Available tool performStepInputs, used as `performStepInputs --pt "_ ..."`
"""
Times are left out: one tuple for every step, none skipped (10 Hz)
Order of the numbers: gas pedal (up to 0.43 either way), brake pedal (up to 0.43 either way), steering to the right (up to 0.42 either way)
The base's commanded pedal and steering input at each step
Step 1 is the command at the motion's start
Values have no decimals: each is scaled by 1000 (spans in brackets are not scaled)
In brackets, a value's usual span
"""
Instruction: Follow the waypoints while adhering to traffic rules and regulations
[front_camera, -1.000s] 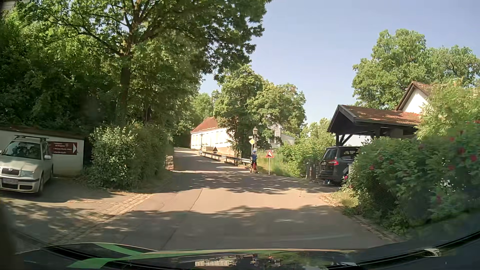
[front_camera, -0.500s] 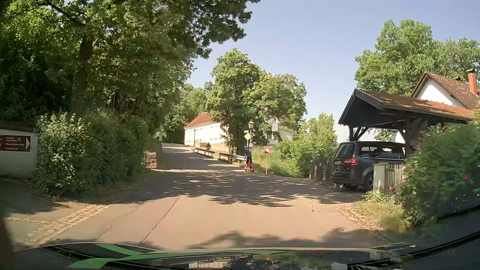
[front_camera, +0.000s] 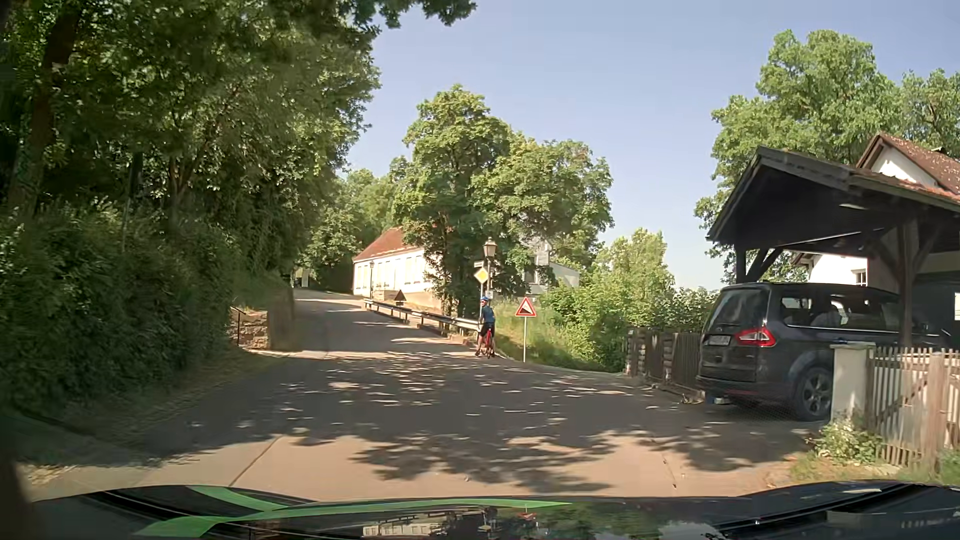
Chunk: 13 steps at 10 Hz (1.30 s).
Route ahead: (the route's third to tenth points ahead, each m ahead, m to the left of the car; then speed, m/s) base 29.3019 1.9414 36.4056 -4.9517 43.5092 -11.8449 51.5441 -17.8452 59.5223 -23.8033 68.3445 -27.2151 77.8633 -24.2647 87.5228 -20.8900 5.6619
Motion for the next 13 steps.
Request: performStepInputs --pt "47 0 32" --pt "0 0 32" --pt "0 0 33" --pt "0 0 33" --pt "0 0 29" --pt "0 0 25" --pt "0 0 23" --pt "0 0 23" --pt "0 0 23" --pt "0 0 23" --pt "0 0 25" --pt "0 0 27" --pt "0 0 29"
